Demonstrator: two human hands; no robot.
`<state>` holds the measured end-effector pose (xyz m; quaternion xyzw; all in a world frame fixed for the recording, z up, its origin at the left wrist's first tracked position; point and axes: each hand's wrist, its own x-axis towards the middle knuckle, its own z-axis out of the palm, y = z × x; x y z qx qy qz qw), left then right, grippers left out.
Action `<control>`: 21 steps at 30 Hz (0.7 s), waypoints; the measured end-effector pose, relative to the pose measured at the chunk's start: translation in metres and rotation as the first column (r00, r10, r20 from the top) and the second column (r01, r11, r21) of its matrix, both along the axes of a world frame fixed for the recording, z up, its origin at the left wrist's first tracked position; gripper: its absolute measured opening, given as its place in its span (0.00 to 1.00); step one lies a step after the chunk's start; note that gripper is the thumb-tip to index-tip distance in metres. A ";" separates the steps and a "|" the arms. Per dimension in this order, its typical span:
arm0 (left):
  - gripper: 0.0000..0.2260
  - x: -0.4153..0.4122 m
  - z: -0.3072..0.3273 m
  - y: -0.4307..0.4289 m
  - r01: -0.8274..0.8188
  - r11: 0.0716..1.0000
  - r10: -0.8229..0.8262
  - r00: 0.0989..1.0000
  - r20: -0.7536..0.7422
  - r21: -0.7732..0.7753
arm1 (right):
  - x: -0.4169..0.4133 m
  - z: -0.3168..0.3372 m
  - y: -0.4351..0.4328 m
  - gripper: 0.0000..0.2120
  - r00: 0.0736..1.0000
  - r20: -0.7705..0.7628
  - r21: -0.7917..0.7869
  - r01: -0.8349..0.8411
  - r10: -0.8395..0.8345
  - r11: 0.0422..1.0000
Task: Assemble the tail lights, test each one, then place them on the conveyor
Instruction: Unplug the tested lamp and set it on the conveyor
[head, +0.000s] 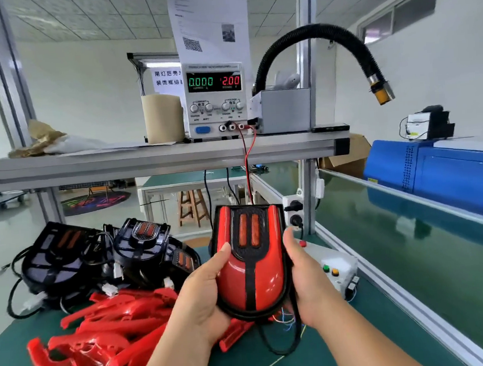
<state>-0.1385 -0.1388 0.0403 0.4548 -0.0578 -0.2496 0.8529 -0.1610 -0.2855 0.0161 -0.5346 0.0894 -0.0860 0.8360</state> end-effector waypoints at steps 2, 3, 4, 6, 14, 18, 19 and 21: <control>0.15 -0.002 0.001 -0.019 0.004 0.998 -0.003 1.000 -0.012 0.061 | -0.011 -0.004 -0.015 0.23 0.986 -0.019 -0.124 0.162 -0.165 0.979; 0.14 -0.003 0.002 -0.030 0.012 0.996 -0.010 1.000 -0.025 0.092 | -0.017 -0.006 -0.024 0.19 0.964 -0.017 -0.158 0.258 -0.264 0.953; 0.14 -0.004 0.004 -0.043 0.032 0.993 -0.026 0.998 -0.050 0.116 | -0.024 -0.008 -0.035 0.16 0.949 -0.009 -0.145 0.309 -0.314 0.940; 0.15 -0.007 0.008 -0.071 0.084 0.988 -0.071 0.992 -0.102 0.129 | -0.042 -0.005 -0.054 0.11 0.953 0.058 -0.043 0.300 -0.297 0.953; 0.18 -0.010 0.022 -0.197 0.257 0.963 -0.242 0.956 -0.164 0.077 | -0.092 0.028 -0.142 0.10 0.836 0.077 -0.024 0.546 -0.543 0.838; 0.19 -0.005 0.041 -0.253 0.300 0.951 -0.289 0.948 -0.132 0.069 | -0.086 0.056 -0.188 0.10 0.771 0.026 -0.007 0.637 -0.637 0.771; 0.19 -0.003 0.048 -0.263 0.299 0.950 -0.289 0.950 -0.120 0.083 | -0.083 0.063 -0.199 0.10 0.759 0.017 -0.012 0.651 -0.651 0.759; 0.19 0.002 0.063 -0.281 0.284 0.951 -0.272 0.957 -0.103 0.121 | -0.076 0.075 -0.217 0.10 0.750 -0.001 -0.034 0.661 -0.661 0.750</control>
